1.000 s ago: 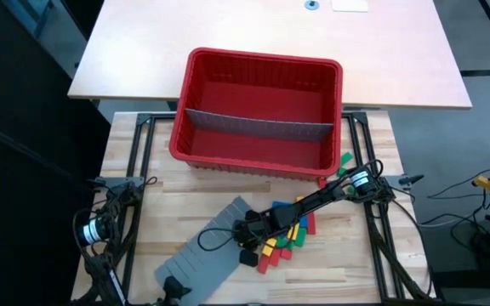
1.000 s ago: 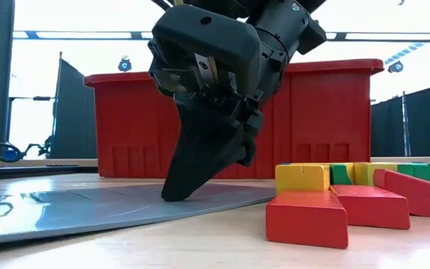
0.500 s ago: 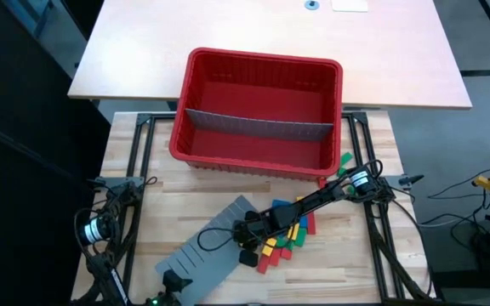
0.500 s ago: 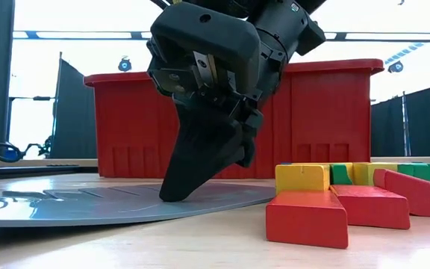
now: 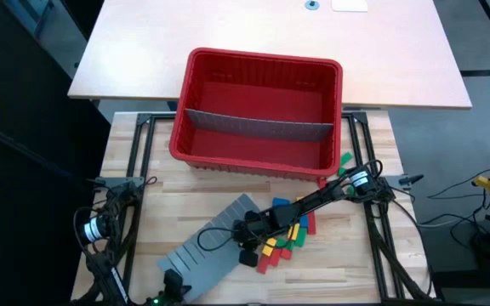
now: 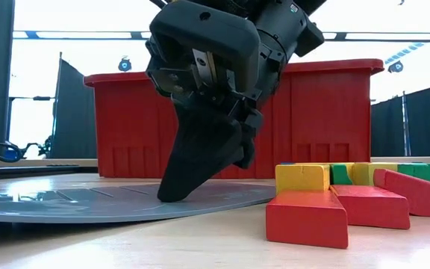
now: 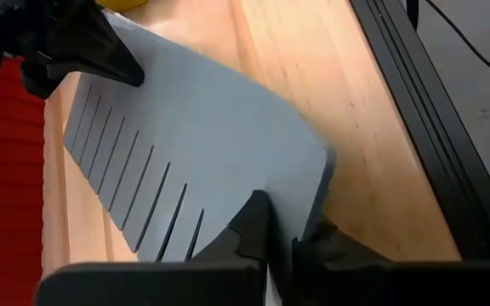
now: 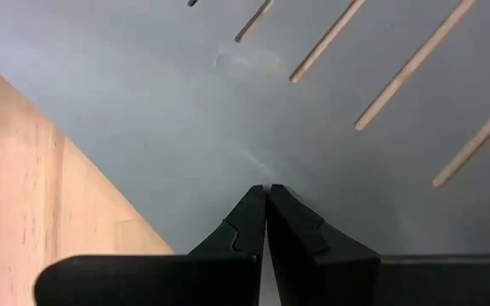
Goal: Sort blocks
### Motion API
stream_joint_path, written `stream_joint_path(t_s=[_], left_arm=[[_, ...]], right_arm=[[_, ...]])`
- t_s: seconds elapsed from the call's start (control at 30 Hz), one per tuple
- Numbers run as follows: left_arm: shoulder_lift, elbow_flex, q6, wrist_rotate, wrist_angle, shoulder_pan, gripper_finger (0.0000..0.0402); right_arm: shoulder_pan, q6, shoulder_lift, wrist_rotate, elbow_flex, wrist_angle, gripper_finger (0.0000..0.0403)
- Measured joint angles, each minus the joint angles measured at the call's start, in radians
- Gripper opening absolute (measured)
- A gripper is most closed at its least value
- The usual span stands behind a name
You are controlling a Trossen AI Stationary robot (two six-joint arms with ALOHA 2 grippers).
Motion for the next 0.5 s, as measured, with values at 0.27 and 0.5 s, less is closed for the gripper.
stream_joint_path(t_s=[0.27,0.5], left_arm=[[-0.059,0.0,-0.005,0.01,-0.049,0.021,0.0001],[-0.129,0.007,-0.085,0.01,-0.172,0.033,0.0]], right_arm=[[-0.009,0.049,-0.024,-0.067,0.037,-0.023,0.0],[-0.034,0.003,-0.115,-0.061,0.123,-0.015,0.0]])
